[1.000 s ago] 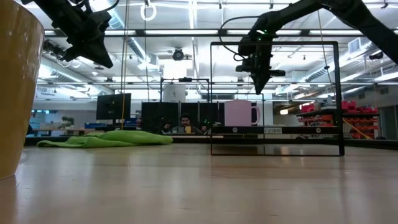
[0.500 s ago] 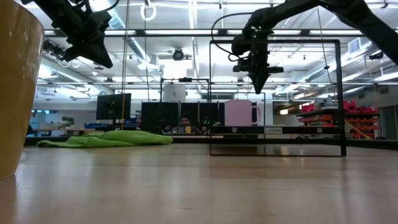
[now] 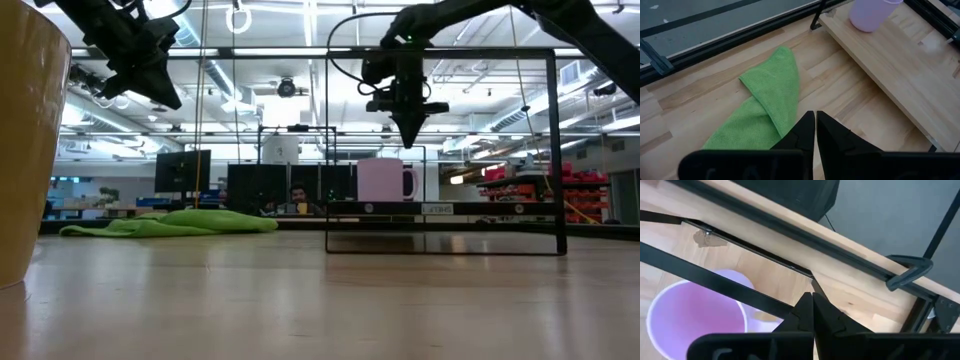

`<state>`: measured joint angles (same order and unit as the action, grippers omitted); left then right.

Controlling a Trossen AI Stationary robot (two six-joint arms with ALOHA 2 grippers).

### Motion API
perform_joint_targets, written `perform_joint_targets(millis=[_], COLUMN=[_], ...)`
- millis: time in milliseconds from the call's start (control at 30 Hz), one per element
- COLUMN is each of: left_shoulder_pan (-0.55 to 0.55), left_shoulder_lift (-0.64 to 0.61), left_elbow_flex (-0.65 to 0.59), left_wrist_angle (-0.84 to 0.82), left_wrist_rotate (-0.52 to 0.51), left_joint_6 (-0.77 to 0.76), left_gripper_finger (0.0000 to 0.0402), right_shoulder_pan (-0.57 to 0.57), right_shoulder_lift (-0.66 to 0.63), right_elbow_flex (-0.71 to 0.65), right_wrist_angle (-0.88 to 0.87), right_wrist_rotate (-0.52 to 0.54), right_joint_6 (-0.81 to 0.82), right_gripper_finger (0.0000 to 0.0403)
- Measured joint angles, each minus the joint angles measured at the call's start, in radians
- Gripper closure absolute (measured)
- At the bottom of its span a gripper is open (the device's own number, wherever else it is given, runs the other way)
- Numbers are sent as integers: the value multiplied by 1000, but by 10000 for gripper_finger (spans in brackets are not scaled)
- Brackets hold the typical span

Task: Stack small to large cups/mugs on shelf
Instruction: Move the shelf to the center of the table

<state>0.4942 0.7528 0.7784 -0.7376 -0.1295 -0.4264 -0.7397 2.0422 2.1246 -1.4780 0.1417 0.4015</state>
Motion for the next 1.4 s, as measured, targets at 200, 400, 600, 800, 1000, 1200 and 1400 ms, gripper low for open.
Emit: perform_joint_targets(millis=[200,400,600,800,1000,1200,1400], left_shoulder_pan=[0,0,0,0,0,0,0], left_shoulder_lift=[0,0,0,0,0,0,0], left_elbow_flex=[0,0,0,0,0,0,0], left_wrist_angle=[0,0,0,-1,-31,-54,-53], left_wrist_rotate=[0,0,0,0,0,0,0], left_joint_6=[1,1,2,3,3,1,0], left_gripper_finger=[373,381,376,373,382,379,372], right_shoulder_pan=[31,54,82,95,61,4,-24], right_shoulder_lift=[0,-1,-1,-1,-24,-112,-263], right_elbow_flex=[0,0,0,0,1,1,-52], right_wrist_angle=[-5,-29,-47,-45,-65,-86,-92], right_wrist_rotate=[0,1,-1,-2,-8,-4,-37], right_joint_6=[17,42,45,45,44,42,28], right_gripper_finger=[403,403,403,403,401,402,402])
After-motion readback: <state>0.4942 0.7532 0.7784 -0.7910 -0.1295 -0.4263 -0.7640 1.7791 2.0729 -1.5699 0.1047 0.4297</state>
